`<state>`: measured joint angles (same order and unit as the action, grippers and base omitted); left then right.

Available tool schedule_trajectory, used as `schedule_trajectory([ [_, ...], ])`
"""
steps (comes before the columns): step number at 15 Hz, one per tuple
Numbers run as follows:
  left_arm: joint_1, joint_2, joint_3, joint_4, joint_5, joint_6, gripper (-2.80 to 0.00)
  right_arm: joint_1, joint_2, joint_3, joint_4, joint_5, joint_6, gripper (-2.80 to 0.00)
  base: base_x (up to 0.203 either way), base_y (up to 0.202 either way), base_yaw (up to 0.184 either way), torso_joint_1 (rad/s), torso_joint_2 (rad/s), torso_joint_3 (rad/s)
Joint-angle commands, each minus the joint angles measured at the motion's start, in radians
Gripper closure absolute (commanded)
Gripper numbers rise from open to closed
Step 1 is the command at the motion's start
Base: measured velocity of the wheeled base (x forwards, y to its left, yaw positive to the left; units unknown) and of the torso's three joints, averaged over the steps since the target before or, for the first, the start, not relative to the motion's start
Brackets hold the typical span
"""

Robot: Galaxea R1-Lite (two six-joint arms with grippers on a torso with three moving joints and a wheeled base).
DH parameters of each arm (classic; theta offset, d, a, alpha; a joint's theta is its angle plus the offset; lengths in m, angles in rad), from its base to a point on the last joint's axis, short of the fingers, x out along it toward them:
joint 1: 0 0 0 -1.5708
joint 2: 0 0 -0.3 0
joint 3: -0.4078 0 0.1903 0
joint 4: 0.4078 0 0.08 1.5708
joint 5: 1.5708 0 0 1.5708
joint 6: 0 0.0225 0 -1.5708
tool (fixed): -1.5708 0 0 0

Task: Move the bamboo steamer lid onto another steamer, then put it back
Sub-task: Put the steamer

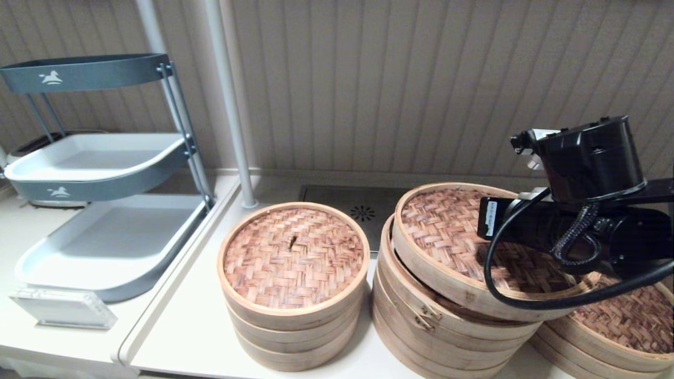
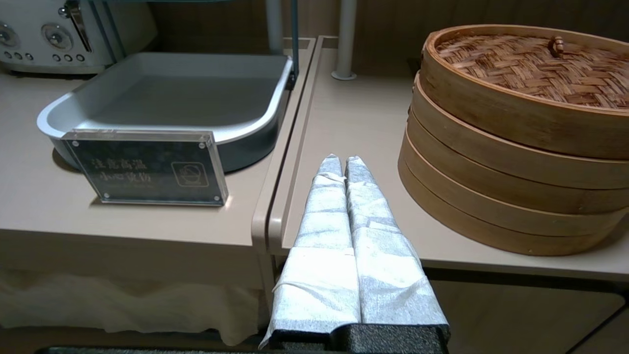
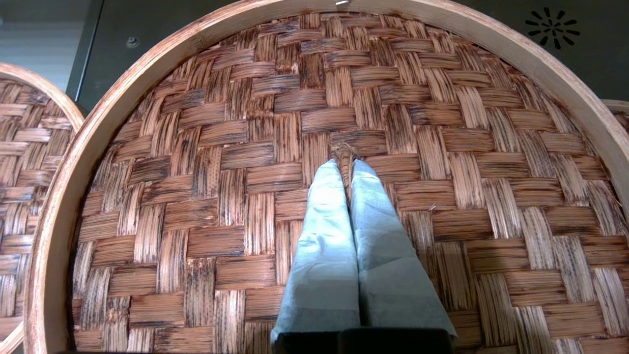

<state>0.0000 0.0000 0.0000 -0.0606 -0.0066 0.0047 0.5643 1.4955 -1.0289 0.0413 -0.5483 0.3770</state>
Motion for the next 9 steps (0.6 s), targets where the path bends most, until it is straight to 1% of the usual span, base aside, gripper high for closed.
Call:
schedule_trajectory([
  [1, 0.000, -0.002, 0.025, -0.001, -0.001, 0.000, 0.00, 0.009, 0.000, 0.001, 0.000, -0.003, 0.002, 0.00, 0.000, 0.000, 0.000, 0.000, 0.00, 0.000],
  [9, 0.000, -0.002, 0.025, -0.001, -0.001, 0.000, 0.00, 0.023, 0.002, 0.027, 0.000, -0.001, 0.005, 0.00, 0.000, 0.000, 0.000, 0.000, 0.00, 0.000],
])
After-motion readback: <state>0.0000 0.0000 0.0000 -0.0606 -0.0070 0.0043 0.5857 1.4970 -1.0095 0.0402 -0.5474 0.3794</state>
